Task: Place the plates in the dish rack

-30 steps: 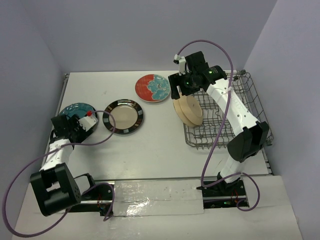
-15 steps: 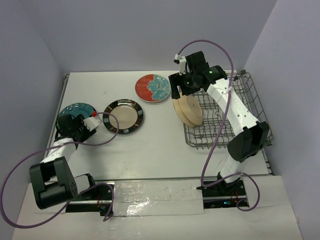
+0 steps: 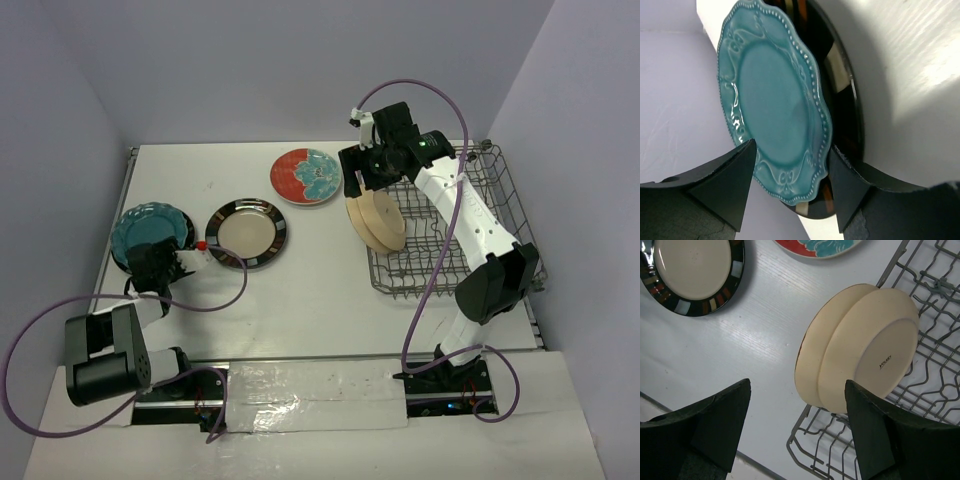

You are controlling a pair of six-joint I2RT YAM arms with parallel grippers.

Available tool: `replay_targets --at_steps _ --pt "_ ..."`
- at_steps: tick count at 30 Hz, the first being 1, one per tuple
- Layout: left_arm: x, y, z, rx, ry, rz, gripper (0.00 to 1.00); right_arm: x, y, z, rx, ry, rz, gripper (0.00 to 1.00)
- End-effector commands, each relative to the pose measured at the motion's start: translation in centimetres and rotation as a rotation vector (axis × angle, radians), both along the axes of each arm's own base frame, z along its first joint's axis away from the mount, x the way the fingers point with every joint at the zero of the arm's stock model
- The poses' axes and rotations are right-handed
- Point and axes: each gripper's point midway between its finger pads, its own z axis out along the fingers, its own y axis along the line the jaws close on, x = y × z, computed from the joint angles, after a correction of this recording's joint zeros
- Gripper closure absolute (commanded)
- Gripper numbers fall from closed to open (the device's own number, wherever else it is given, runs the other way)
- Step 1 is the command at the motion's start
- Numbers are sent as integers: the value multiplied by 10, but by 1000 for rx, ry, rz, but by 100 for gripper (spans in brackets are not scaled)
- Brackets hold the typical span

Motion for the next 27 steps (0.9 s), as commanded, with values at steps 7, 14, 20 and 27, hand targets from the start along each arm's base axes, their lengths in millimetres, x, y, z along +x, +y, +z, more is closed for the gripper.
replay_targets --at_steps 7,14,20,27 --pt "0 11 -25 47 94 22 42 5 -2 4 5 -24 4 18" --pt "2 10 -28 85 103 3 87 -1 0 2 21 -14 17 19" --pt "8 7 -9 157 15 -17 100 -4 4 1 47 -12 35 20" --pt "21 2 44 307 -186 -74 100 -8 15 6 112 -14 64 20"
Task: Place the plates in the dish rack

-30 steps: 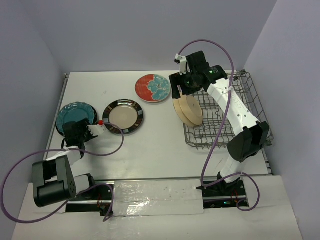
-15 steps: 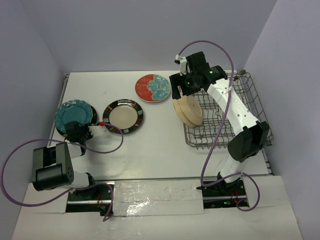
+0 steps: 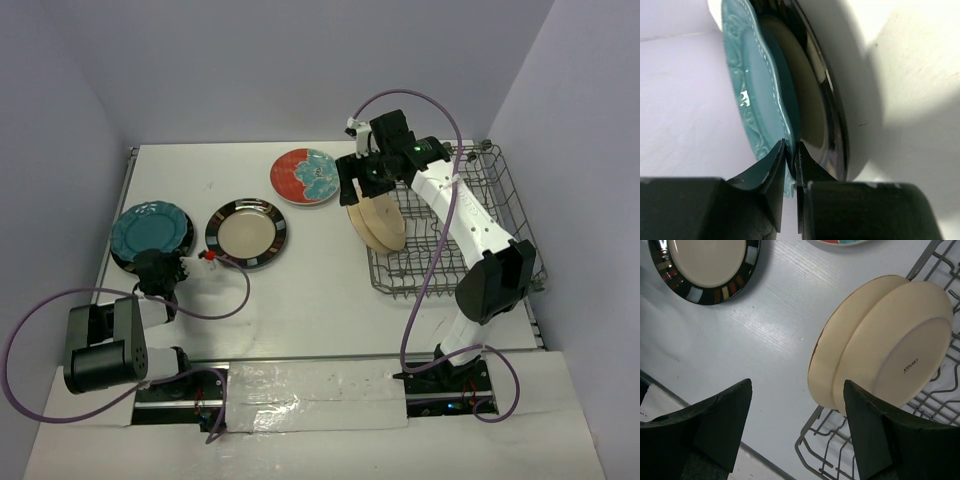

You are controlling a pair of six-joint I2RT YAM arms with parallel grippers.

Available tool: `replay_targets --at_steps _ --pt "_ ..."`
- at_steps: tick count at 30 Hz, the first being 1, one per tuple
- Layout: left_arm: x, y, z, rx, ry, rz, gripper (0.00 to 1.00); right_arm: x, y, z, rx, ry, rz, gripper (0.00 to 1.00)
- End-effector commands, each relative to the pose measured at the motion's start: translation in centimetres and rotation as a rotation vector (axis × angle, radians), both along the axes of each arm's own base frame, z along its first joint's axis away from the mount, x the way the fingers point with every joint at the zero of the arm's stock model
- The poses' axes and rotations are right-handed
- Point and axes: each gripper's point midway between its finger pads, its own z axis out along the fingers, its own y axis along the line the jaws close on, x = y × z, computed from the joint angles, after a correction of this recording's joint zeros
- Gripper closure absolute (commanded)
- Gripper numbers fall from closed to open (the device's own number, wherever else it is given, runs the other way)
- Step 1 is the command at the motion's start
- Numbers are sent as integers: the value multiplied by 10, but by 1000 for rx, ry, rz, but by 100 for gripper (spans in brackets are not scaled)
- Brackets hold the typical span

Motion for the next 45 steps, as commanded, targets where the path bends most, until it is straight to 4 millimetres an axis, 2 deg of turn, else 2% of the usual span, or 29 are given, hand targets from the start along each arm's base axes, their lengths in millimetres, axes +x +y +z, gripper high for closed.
replay_targets --at_steps 1,6,9,12,23,33,38,41,44,45 --pt "23 -6 55 106 -191 -72 100 3 7 29 82 -84 17 19" --pt "33 -9 92 145 -294 -107 100 1 14 35 130 -97 40 19" --pt "35 -19 117 171 -366 -151 100 0 20 42 181 -94 27 19" --pt "37 -29 133 180 -400 -185 100 0 25 46 218 -89 34 19" --pt "35 -51 160 229 -503 -268 100 3 33 46 266 -74 38 19" --pt "33 -78 214 232 -683 -345 100 5 48 54 351 -53 66 19" --pt "27 -116 236 196 -746 -483 100 8 60 56 413 -13 92 18" --pt "23 -140 242 161 -756 -573 100 9 68 56 459 22 115 17" --pt "10 -169 252 154 -801 -676 100 7 74 58 510 66 146 15" --pt "6 -184 253 138 -805 -719 100 7 74 58 526 77 153 14"
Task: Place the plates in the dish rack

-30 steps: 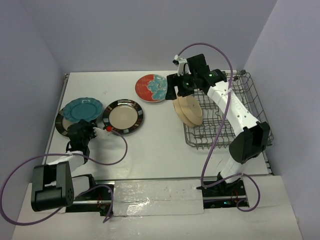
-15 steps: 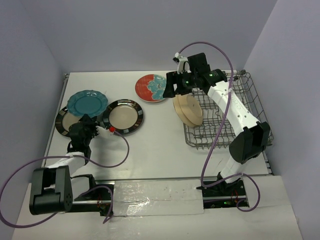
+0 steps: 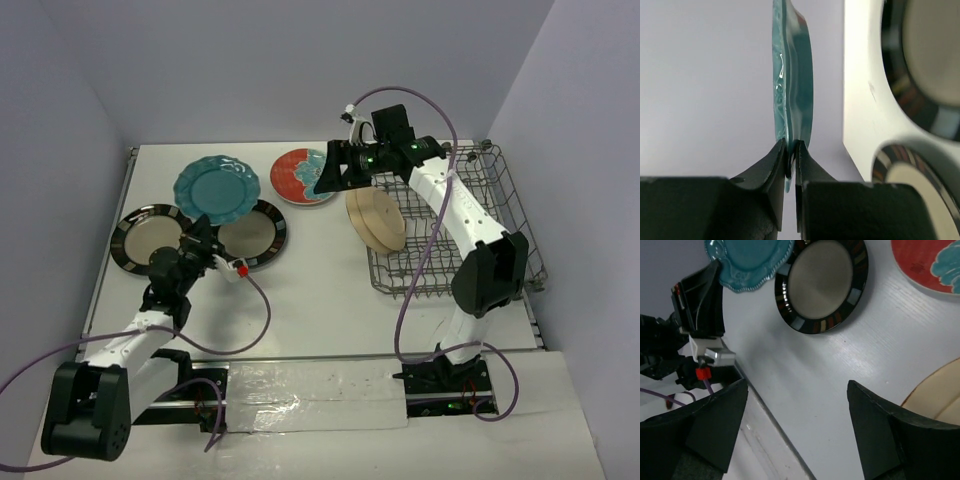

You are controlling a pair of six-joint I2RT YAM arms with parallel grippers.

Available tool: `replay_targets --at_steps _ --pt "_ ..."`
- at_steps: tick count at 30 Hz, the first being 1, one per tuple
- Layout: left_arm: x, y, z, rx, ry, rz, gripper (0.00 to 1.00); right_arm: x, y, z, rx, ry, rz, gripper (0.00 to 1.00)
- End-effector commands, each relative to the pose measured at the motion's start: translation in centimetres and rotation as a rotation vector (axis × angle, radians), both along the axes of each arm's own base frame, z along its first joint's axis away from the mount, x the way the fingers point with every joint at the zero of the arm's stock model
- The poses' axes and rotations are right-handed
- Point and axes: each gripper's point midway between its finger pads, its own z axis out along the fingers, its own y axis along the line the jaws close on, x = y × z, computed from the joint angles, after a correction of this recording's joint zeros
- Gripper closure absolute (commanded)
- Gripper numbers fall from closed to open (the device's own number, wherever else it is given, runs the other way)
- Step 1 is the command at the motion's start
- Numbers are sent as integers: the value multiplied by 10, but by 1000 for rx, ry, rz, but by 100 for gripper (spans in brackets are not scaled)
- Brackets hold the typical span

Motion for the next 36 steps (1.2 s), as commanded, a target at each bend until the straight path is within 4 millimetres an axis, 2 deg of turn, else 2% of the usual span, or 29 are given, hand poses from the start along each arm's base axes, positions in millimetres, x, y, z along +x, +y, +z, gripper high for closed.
replay_targets --at_steps 1,2,3,5,6,12,15,24,27,32,33,35,36 --pt "-17 -46 124 -25 -381 -181 100 3 13 23 127 9 66 13" --pt "-20 -52 125 -22 -378 -204 100 2 14 23 138 21 74 3" --pt "-26 -66 128 -23 -384 -247 100 1 14 20 149 35 82 0" --pt "-35 -77 135 -29 -404 -287 100 -2 15 21 183 65 109 0" --pt "-40 -89 132 -27 -386 -328 100 -3 15 20 193 75 119 0" --pt "-68 -128 142 -56 -384 -455 100 -9 15 16 220 101 176 0" --pt "-79 -139 150 -74 -391 -491 100 -6 14 3 191 113 179 0" --pt "-98 -157 164 -98 -417 -543 100 -7 16 -17 182 191 222 1" --pt "-100 -159 165 -105 -409 -544 100 -10 17 -17 193 203 244 5" --pt "-102 -158 165 -105 -419 -546 100 -18 19 -20 220 247 290 19" --pt "-101 -158 164 -103 -418 -544 100 -20 19 -19 226 251 296 26" --pt "-101 -158 163 -103 -418 -543 100 -23 19 -17 246 265 312 32" --pt "-101 -158 162 -103 -417 -541 100 -24 19 -16 255 267 317 40"
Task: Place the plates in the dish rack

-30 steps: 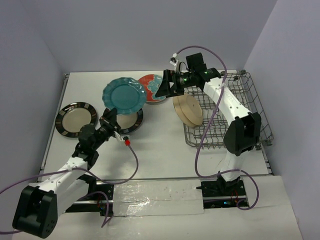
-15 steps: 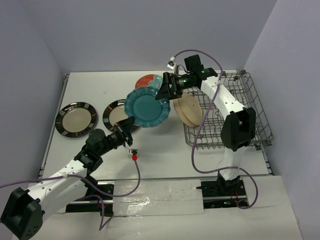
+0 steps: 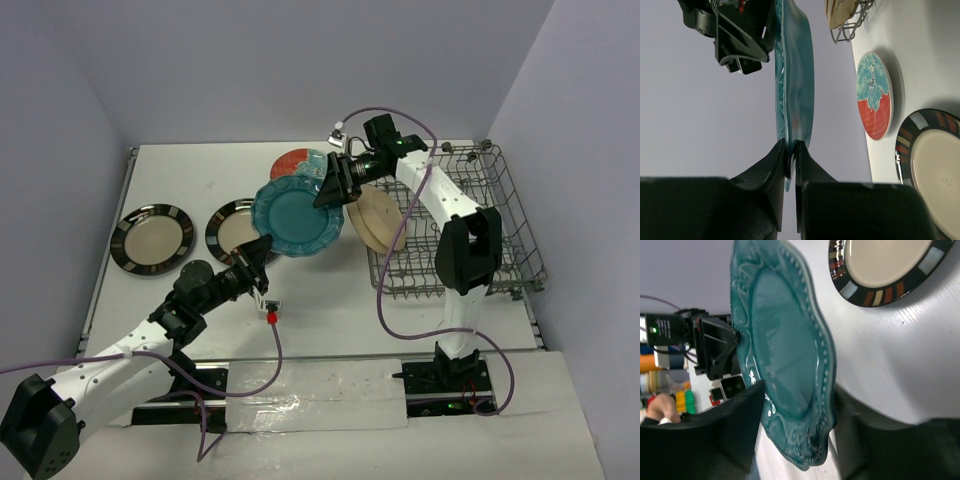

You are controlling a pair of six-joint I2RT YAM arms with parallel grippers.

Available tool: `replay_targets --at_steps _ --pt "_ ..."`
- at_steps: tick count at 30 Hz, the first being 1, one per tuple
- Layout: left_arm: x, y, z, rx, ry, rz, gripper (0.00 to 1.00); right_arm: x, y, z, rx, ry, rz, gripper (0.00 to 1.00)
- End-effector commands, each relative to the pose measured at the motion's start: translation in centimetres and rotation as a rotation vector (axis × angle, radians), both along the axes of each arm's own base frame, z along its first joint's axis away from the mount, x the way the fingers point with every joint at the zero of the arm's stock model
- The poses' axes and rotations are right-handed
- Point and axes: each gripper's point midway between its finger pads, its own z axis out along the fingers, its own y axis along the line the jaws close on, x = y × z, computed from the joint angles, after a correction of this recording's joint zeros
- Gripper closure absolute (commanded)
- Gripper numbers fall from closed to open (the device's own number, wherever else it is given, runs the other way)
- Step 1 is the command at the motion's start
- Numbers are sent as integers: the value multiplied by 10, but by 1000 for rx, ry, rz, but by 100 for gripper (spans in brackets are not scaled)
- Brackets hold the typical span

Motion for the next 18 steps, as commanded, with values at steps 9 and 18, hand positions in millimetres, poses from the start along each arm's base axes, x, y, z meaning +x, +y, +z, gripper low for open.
replay_targets --at_steps 9,18 --pt "-7 14 100 -175 -279 45 100 -11 -6 34 80 -33 32 100" --pt "23 35 90 -239 -197 233 1 0 -58 84 37 -225 -160 100"
